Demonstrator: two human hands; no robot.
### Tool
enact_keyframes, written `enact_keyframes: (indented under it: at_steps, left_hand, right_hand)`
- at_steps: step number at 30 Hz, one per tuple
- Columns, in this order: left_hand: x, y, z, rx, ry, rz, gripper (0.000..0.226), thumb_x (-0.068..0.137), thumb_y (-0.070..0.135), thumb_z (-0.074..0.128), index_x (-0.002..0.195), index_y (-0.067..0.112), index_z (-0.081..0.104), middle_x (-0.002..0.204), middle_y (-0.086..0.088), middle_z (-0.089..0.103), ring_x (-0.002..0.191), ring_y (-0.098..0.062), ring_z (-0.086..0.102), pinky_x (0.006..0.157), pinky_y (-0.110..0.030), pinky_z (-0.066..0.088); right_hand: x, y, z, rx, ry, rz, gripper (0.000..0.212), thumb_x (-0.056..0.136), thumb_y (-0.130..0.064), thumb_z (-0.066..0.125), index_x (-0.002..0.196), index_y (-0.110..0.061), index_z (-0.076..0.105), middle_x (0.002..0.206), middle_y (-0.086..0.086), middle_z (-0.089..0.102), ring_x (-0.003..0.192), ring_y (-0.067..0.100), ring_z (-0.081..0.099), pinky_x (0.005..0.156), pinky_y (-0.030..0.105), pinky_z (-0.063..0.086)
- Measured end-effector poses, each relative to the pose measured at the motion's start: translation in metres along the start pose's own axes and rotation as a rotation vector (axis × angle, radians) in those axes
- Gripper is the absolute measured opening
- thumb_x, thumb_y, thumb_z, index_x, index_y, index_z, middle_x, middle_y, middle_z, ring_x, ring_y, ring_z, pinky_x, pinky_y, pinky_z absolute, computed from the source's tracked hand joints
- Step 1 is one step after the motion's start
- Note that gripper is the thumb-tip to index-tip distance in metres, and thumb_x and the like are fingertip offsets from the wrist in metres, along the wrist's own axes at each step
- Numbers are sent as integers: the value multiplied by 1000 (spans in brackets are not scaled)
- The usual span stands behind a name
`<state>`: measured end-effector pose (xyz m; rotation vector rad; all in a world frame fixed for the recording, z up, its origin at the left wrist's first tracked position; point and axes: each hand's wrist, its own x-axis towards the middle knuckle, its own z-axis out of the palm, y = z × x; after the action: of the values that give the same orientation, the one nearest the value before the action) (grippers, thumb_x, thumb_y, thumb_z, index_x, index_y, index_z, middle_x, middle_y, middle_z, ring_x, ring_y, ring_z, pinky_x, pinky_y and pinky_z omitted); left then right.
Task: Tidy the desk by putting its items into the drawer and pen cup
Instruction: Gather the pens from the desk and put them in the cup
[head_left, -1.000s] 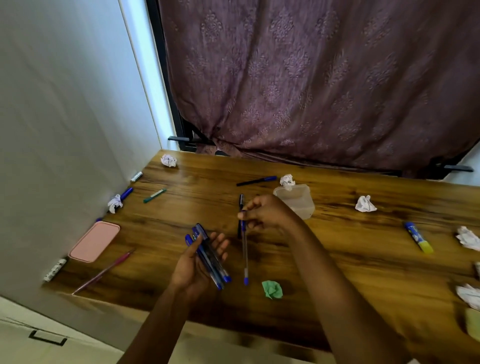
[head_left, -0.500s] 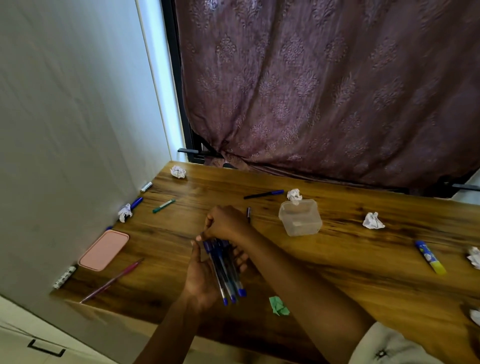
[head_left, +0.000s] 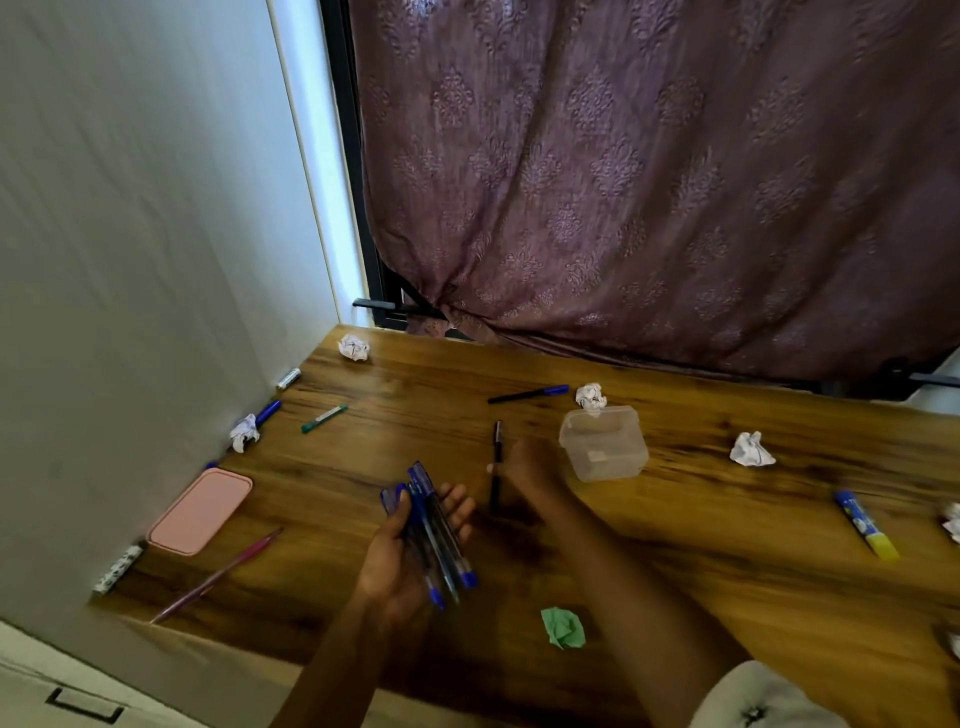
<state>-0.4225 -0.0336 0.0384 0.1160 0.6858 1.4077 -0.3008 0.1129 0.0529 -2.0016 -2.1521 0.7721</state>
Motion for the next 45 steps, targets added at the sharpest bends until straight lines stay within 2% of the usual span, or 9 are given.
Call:
enact_keyframes:
  at_steps: [7, 13, 18, 20, 24, 28, 35, 38, 45]
  left_hand:
    - [8, 4, -3, -50, 5, 17, 55, 92, 31, 43, 140, 2, 40, 134, -16, 55, 118, -26, 57, 92, -38, 51]
    - [12, 7, 4, -84, -54, 26, 100, 45, 30, 94, 131, 2, 50, 133, -17, 56, 116, -27, 59, 88, -40, 54]
    - [17, 2, 13, -162, -87, 21, 75, 51, 27, 92, 114, -2, 63, 112, -20, 66, 96, -30, 69, 77, -43, 58]
    - [13, 1, 20, -152, -76, 29, 46, 77, 33, 71, 106, -2, 66, 102, -20, 69, 87, -31, 70, 70, -43, 59]
    - [13, 1, 21, -153, -75, 14, 51, 94, 41, 42, 104, -2, 69, 106, -18, 68, 93, -31, 69, 79, -45, 57]
    - [16, 4, 18, -141, -32, 24, 45, 93, 32, 45, 126, 3, 54, 118, -14, 64, 97, -27, 67, 83, -41, 56]
    - [25, 6, 25, -135, -78, 41, 26, 73, 14, 73, 94, -1, 74, 111, -20, 68, 94, -28, 70, 76, -43, 58]
    - [37, 13, 27, -90, -76, 66, 69, 33, 13, 96, 97, 1, 75, 118, -17, 66, 102, -27, 67, 83, -42, 55]
    - [68, 27, 37, -147, -82, 87, 90, 34, 16, 96, 116, 0, 62, 128, -18, 59, 110, -29, 62, 87, -43, 53]
  right_hand:
    - [4, -5, 14, 73, 53, 25, 34, 87, -24, 63, 117, -7, 59, 123, 13, 60, 115, 30, 55, 97, 37, 45]
    - [-51, -5, -30, 252, 94, -177, 23, 84, -30, 66, 66, -26, 53, 72, -6, 60, 69, 11, 57, 63, 25, 42]
    - [-92, -16, -36, 173, 101, -360, 8, 83, -32, 66, 87, -25, 64, 76, -10, 62, 75, 8, 60, 68, 27, 47]
    - [-96, -19, -33, 68, 113, -394, 10, 85, -33, 63, 90, -24, 66, 83, -6, 68, 82, 12, 63, 70, 27, 46]
    - [-101, -19, -21, -101, 180, -459, 17, 92, -32, 55, 101, -22, 65, 98, -3, 69, 90, 14, 63, 70, 24, 39]
    - [-104, -21, -10, -144, 218, -523, 20, 96, -30, 49, 110, -21, 60, 104, -1, 66, 94, 15, 61, 71, 22, 35]
    - [-80, -16, -41, -80, 225, -410, 22, 96, -30, 48, 109, -21, 63, 103, -1, 67, 94, 15, 61, 71, 24, 36]
    - [-25, -11, -62, -79, 281, -355, 16, 94, -21, 51, 102, -18, 65, 101, 1, 68, 93, 18, 61, 67, 25, 37]
    - [94, -21, -67, -91, 13, -372, 20, 94, -23, 44, 78, -23, 56, 83, -2, 54, 88, 19, 56, 73, 32, 41]
